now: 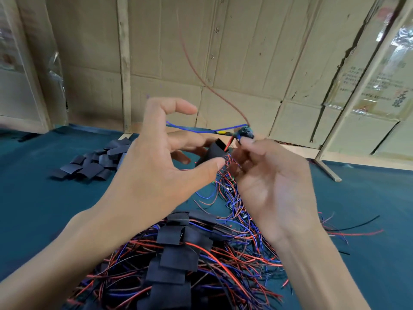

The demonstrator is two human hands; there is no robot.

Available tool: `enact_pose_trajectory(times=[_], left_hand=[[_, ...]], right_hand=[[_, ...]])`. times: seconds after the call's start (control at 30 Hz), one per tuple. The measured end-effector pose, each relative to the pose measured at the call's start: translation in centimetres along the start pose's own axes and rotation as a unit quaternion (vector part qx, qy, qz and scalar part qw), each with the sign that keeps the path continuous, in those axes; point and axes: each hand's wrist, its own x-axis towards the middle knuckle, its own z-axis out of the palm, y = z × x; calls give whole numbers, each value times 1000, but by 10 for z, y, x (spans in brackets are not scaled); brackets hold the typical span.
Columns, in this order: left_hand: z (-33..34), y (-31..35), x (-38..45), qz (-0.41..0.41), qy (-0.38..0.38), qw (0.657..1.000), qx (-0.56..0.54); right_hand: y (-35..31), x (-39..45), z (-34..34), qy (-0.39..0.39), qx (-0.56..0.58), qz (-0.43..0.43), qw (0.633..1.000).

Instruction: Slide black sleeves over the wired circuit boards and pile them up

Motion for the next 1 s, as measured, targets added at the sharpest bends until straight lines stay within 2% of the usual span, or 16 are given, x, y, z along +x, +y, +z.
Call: enact_pose_trajectory(times=[0.17, 0.4, 0.73, 1.0], left_hand=[[-3, -1, -1, 24, -22, 997, 66], [-10, -1, 2, 86, -51, 977, 189], [-5, 0, -4, 82, -48, 978, 183], [-3, -5, -6, 89, -42, 977, 188]], right_hand=[[4, 4, -4, -11, -81, 76, 994], [-6, 7, -16, -11, -158, 90, 983], [-10, 4, -15, -26, -184, 111, 976], [-8, 5, -17, -17, -206, 94, 974]])
